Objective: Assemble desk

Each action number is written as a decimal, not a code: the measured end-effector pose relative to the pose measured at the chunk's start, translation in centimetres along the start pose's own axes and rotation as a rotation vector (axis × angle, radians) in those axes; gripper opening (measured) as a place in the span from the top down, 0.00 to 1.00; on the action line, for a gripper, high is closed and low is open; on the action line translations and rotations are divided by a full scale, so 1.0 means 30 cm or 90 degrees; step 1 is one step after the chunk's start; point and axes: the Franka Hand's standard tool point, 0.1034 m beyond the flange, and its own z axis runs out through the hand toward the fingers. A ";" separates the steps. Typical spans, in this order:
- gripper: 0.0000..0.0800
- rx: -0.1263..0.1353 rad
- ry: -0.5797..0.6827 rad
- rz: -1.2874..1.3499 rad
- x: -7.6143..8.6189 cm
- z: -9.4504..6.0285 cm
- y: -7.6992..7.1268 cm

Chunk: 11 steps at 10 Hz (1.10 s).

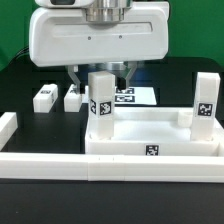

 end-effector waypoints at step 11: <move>0.63 -0.015 0.005 0.558 -0.025 -0.001 0.050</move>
Offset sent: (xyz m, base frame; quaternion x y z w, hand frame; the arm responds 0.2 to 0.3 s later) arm 0.0008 -0.0046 -0.0011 0.0022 -0.0043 0.0553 0.9985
